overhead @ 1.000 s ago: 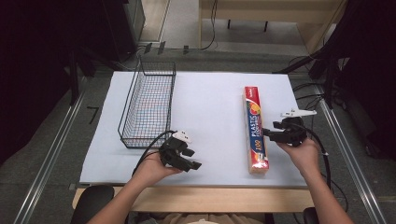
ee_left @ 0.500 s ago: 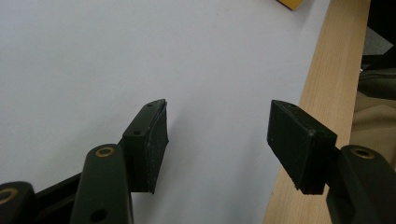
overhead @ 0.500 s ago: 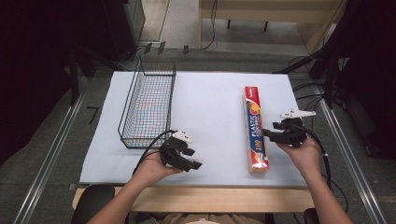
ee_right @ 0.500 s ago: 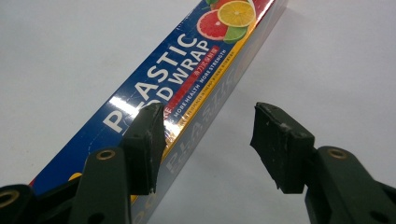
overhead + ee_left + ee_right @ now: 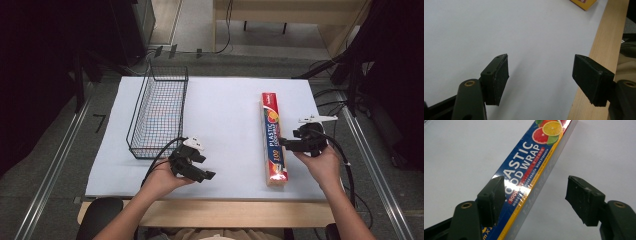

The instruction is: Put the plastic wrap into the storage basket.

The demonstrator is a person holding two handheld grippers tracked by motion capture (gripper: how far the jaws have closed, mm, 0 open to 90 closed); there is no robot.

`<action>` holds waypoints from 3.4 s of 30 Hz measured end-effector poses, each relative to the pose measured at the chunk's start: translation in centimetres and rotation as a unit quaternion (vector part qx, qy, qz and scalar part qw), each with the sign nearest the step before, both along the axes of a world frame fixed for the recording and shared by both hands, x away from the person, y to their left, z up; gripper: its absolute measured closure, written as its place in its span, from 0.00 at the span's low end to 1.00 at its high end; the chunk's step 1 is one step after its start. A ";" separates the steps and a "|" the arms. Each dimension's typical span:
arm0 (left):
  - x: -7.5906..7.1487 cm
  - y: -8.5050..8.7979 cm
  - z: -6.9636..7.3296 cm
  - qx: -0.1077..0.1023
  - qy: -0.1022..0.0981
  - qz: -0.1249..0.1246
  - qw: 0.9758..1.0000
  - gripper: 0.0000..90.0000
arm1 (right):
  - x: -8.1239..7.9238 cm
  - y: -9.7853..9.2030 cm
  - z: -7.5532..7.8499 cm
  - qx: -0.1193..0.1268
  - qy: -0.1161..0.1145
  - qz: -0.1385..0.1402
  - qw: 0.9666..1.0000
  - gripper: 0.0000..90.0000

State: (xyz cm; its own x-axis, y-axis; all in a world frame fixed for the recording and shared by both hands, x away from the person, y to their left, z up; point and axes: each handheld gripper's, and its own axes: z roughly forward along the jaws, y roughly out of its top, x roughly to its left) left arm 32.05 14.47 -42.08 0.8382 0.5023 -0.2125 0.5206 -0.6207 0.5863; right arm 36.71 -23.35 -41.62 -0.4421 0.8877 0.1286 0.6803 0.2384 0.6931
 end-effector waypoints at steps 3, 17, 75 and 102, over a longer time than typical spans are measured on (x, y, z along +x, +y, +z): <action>0.0 0.1 0.2 -0.004 0.000 -0.003 1.000 0.34 | 0.1 0.3 0.2 -0.006 0.004 -0.003 1.000 0.31; -0.3 -0.1 0.5 -0.008 -0.004 -0.012 1.000 0.34 | 1.3 2.9 0.5 -0.023 0.021 -0.014 0.999 0.22; -0.2 0.0 0.3 -0.005 -0.001 -0.017 1.000 0.36 | 6.5 5.0 -2.6 -0.102 0.170 -0.017 0.980 0.45; -0.8 0.3 2.3 -0.006 -0.039 -0.034 0.999 0.38 | 3.0 4.8 2.1 -0.086 0.091 0.149 0.981 0.46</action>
